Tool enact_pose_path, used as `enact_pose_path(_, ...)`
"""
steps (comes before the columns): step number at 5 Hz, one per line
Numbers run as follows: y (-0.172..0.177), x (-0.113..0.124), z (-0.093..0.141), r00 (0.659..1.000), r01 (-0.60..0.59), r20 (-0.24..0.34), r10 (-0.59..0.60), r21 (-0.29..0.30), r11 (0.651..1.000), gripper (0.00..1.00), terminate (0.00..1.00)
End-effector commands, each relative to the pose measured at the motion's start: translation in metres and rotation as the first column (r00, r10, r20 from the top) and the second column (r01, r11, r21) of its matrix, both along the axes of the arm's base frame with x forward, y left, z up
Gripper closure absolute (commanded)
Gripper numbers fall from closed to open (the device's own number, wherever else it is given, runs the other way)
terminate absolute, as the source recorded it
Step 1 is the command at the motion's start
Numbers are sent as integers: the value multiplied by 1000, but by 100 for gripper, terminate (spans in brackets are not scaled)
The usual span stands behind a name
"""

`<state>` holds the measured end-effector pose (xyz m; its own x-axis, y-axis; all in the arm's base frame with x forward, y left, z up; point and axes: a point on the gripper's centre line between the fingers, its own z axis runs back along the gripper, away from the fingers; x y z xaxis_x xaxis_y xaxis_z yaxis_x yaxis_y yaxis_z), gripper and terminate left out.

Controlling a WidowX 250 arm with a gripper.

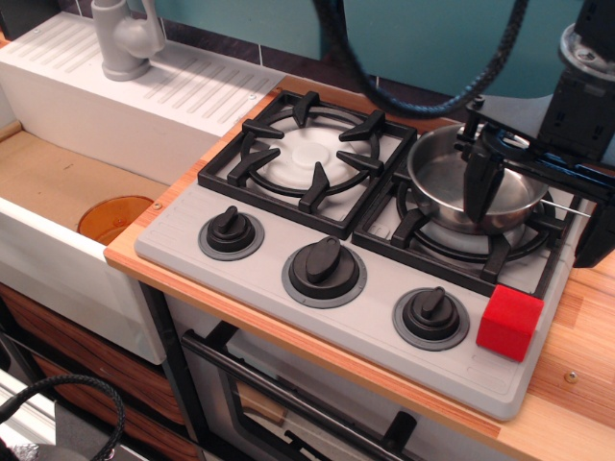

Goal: Put redcube in pan and put pan on stove

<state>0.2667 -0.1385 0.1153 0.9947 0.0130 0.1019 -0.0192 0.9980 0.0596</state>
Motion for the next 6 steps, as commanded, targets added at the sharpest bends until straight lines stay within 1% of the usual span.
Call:
enact_pose_path(1,0,0,0,1000,0,0,0,0,1000,0,0)
enact_pose_path(2,0,4,-18,999,10,31,-10,-12,1000,0,0)
enact_pose_path(3,-2,8,-31,999,14,47,-12,-30,999,0,0)
enact_pose_path(4,-2,11,-40,998,23,60,-20,-40,999,0,0)
enact_pose_path(6,0,17,-49,997,31,73,-28,-39,999,0,0)
